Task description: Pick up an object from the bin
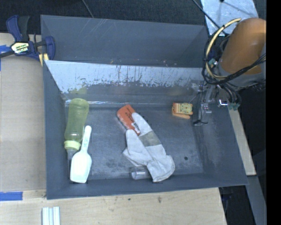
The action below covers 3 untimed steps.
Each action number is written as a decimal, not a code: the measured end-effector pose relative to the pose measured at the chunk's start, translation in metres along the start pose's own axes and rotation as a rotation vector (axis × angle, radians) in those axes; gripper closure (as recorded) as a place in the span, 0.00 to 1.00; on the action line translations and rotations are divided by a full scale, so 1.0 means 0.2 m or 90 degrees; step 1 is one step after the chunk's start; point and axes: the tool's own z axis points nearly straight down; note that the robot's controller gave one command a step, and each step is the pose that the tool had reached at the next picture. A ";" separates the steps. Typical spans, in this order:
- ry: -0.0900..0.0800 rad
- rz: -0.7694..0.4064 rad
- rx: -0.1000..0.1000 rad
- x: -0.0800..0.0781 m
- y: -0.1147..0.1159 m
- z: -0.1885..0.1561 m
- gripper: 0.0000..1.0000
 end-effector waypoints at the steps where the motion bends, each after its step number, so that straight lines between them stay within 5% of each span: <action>1: -0.005 -0.001 0.001 -0.01 0.00 -0.03 0.00; 2: -0.002 -0.019 0.001 0.03 0.15 -0.11 0.00; 3: -0.007 -0.009 0.000 0.04 0.31 0.04 0.00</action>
Offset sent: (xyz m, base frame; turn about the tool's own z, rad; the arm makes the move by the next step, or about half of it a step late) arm -0.0088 0.0436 0.0272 -0.0437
